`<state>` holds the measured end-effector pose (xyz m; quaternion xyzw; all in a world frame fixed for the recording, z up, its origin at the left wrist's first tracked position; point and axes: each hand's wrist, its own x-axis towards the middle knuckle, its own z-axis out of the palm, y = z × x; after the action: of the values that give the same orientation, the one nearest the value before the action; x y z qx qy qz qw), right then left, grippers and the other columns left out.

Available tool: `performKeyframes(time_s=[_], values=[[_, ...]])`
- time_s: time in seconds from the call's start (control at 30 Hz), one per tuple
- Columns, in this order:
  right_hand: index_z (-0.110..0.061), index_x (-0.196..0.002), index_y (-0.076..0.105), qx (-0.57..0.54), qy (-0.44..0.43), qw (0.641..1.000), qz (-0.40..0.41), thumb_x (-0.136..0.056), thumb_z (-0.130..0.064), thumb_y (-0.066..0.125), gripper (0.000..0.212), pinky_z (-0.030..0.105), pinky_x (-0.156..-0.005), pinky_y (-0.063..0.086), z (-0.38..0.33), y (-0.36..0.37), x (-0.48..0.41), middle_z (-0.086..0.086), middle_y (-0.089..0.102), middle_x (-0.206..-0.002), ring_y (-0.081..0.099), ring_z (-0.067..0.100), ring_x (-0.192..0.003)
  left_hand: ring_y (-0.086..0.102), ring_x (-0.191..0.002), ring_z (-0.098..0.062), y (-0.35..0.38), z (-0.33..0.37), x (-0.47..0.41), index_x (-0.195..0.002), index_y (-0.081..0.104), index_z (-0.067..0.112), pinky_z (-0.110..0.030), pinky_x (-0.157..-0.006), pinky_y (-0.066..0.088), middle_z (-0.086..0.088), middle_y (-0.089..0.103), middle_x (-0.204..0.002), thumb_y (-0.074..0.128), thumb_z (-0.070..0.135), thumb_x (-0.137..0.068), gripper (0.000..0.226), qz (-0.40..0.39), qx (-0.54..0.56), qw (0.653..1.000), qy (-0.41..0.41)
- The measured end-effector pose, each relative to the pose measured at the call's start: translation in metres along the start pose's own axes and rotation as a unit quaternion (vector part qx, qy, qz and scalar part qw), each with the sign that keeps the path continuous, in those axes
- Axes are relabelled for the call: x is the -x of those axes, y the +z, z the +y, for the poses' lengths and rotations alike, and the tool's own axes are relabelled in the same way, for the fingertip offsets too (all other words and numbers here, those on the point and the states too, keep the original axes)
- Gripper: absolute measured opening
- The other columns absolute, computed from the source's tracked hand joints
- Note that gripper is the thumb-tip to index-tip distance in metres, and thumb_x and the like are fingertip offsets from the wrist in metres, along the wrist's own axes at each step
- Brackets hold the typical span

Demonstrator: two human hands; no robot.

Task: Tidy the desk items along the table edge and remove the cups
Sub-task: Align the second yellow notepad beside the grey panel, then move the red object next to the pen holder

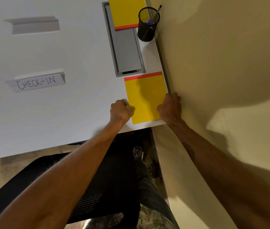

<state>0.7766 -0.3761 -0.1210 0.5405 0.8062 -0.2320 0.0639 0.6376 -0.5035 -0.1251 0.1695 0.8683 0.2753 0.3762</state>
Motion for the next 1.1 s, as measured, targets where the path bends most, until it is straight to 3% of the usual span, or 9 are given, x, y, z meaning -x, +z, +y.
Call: performKeyframes(time_s=[0.07,0.13,0.2,0.4,0.6,0.7,0.8,0.97,1.1], values=[[-0.002,-0.122,0.052,0.030,-0.032,0.999,0.017,-0.086,-0.011,0.056,0.037,0.045,-0.097,0.038,-0.007,-0.003,0.001,0.018,0.046,-0.134,0.041,0.036,-0.123,0.056,-0.081,-0.014,-0.010,-0.003,0.002,-0.087,0.062,0.021,-0.014,-0.066,0.040,0.008,0.058,-0.083,0.068,0.023,-0.088,0.007,0.001,-0.005,1.000,0.023],[-0.005,-0.131,0.050,0.044,-0.076,0.996,0.021,-0.088,-0.016,0.057,0.045,0.044,-0.100,0.036,-0.018,-0.005,0.001,0.017,0.044,-0.138,0.040,0.035,-0.126,0.060,-0.102,-0.019,-0.022,-0.003,0.002,-0.123,0.061,0.013,-0.019,-0.082,0.039,-0.001,0.064,-0.111,0.068,0.029,-0.089,0.038,0.010,-0.019,0.999,0.047],[-0.006,-0.136,0.048,0.048,-0.119,0.991,0.021,-0.089,-0.019,0.057,0.050,0.044,-0.102,0.037,-0.035,-0.007,0.001,0.015,0.045,-0.139,0.041,0.034,-0.127,0.059,-0.112,-0.024,-0.038,-0.004,0.004,-0.134,0.054,0.010,-0.024,-0.086,0.039,-0.008,0.061,-0.127,0.066,0.031,-0.090,0.050,0.029,-0.026,0.997,0.063],[-0.008,-0.139,0.048,0.039,-0.212,0.977,0.006,-0.089,-0.024,0.059,0.053,0.044,-0.103,0.039,-0.101,0.000,0.005,0.015,0.045,-0.142,0.041,0.033,-0.129,0.058,-0.114,-0.029,-0.094,-0.023,0.009,-0.137,0.049,0.011,-0.037,-0.096,0.049,-0.012,0.053,-0.132,0.066,0.028,-0.089,0.053,0.080,-0.024,0.995,0.056],[-0.007,-0.140,0.047,0.050,-0.291,0.955,-0.022,-0.091,-0.028,0.060,0.054,0.044,-0.105,0.039,-0.166,0.023,0.018,0.017,0.043,-0.144,0.039,0.035,-0.133,0.053,-0.118,-0.030,-0.152,-0.068,0.017,-0.138,0.047,0.010,-0.028,-0.086,0.035,-0.013,0.050,-0.134,0.066,0.028,-0.089,0.055,0.143,-0.032,0.988,0.039],[-0.009,-0.145,0.041,0.072,-0.334,0.938,-0.053,-0.095,-0.033,0.055,0.057,0.046,-0.107,0.035,-0.198,0.044,0.028,0.016,0.035,-0.151,0.035,0.034,-0.136,0.054,-0.116,-0.031,-0.183,-0.096,0.021,-0.137,0.047,0.008,-0.030,-0.085,0.038,-0.014,0.050,-0.133,0.067,0.027,-0.088,0.056,0.171,-0.029,0.985,0.023],[-0.012,-0.149,0.036,0.092,-0.393,0.911,-0.080,-0.096,-0.038,0.052,0.062,0.048,-0.112,0.029,-0.232,0.069,0.040,0.015,0.027,-0.158,0.027,0.033,-0.143,0.054,-0.117,-0.032,-0.211,-0.127,0.021,-0.137,0.047,0.009,-0.036,-0.091,0.043,-0.014,0.049,-0.134,0.068,0.029,-0.087,0.059,0.197,-0.035,0.980,-0.001],[-0.011,-0.152,0.031,0.146,-0.520,0.837,-0.089,-0.094,-0.042,0.057,0.071,0.052,-0.118,0.022,-0.285,0.116,0.050,0.016,0.023,-0.161,0.017,0.032,-0.150,0.047,-0.124,-0.034,-0.250,-0.186,0.012,-0.139,0.044,0.008,-0.046,-0.100,0.044,-0.016,0.046,-0.138,0.070,0.032,-0.085,0.065,0.248,-0.058,0.967,-0.033],[-0.015,-0.156,0.024,0.150,-0.539,0.822,-0.108,-0.096,-0.043,0.053,0.072,0.054,-0.121,0.013,-0.306,0.163,0.050,0.014,0.014,-0.164,0.007,0.032,-0.152,0.043,-0.129,-0.038,-0.280,-0.227,-0.005,-0.142,0.040,0.007,-0.052,-0.103,0.041,-0.018,0.042,-0.143,0.070,0.034,-0.084,0.070,0.281,-0.100,0.954,-0.038]])
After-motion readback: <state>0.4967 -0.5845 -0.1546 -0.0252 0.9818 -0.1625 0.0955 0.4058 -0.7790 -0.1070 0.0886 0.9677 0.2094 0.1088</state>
